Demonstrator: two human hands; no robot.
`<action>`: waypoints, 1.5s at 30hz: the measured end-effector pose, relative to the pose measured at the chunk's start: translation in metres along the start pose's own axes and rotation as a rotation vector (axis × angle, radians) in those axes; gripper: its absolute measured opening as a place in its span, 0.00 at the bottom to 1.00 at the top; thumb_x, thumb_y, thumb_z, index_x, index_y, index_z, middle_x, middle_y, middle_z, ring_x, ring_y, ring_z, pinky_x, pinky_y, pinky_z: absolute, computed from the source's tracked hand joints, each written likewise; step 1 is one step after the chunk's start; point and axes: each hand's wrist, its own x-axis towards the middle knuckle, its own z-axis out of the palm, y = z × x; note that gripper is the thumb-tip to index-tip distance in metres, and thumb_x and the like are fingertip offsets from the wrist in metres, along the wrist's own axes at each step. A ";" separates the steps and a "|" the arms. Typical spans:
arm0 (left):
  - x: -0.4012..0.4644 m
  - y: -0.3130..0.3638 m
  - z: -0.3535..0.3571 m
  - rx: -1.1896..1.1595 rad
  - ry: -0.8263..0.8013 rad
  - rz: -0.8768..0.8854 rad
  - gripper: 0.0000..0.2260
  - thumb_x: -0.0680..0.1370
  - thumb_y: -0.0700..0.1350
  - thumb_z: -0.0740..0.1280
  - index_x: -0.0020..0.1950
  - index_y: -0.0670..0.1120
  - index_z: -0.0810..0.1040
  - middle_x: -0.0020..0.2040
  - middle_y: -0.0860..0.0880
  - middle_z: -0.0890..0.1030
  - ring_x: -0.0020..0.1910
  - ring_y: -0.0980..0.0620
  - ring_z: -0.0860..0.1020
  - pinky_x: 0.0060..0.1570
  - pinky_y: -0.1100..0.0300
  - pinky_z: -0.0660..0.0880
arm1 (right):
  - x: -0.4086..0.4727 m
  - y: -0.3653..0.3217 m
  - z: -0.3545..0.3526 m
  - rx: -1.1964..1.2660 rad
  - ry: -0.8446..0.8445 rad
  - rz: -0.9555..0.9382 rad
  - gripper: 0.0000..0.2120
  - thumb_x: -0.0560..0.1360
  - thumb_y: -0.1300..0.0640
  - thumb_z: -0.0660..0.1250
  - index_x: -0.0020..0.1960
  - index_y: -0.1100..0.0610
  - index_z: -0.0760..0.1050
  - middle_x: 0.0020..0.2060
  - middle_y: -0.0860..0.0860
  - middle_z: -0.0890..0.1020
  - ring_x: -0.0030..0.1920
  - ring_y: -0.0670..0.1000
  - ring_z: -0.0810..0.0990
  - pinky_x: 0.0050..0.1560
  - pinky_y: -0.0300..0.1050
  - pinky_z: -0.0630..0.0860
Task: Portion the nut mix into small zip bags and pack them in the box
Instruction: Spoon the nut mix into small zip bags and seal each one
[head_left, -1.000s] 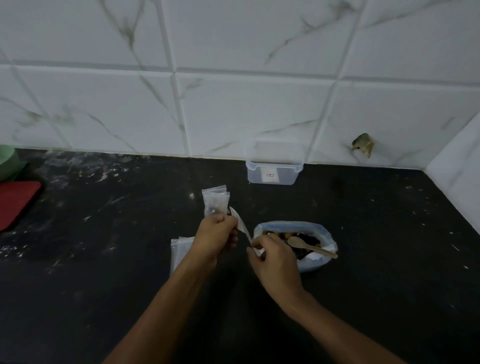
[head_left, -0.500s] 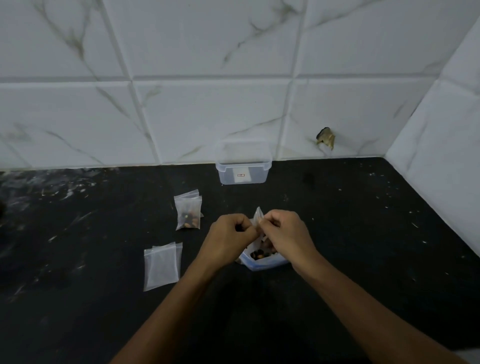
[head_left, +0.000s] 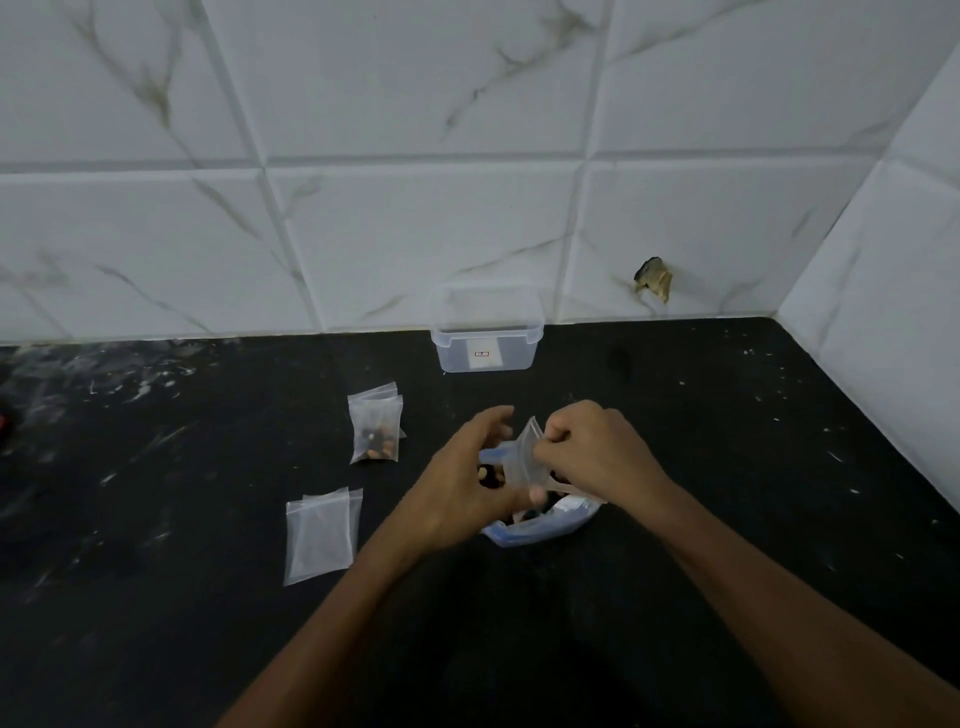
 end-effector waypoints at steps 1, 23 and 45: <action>0.001 0.000 0.002 0.038 -0.049 0.017 0.45 0.68 0.53 0.78 0.78 0.55 0.56 0.73 0.56 0.66 0.71 0.59 0.66 0.66 0.61 0.67 | 0.001 0.000 -0.003 0.007 -0.011 -0.005 0.09 0.74 0.55 0.68 0.37 0.58 0.78 0.35 0.55 0.82 0.37 0.52 0.82 0.41 0.49 0.80; 0.002 -0.033 0.003 -0.270 0.231 0.073 0.28 0.65 0.57 0.75 0.62 0.58 0.70 0.56 0.67 0.76 0.58 0.62 0.76 0.61 0.52 0.76 | 0.022 0.083 0.040 -0.421 -0.083 0.105 0.12 0.78 0.48 0.64 0.59 0.51 0.76 0.49 0.49 0.77 0.45 0.47 0.79 0.48 0.44 0.78; 0.007 -0.064 0.014 -0.331 0.065 -0.028 0.27 0.66 0.54 0.77 0.62 0.61 0.71 0.61 0.57 0.75 0.61 0.58 0.76 0.58 0.49 0.79 | 0.031 0.070 0.070 -0.066 -0.102 0.133 0.05 0.77 0.59 0.67 0.48 0.53 0.81 0.47 0.47 0.82 0.48 0.43 0.79 0.52 0.39 0.77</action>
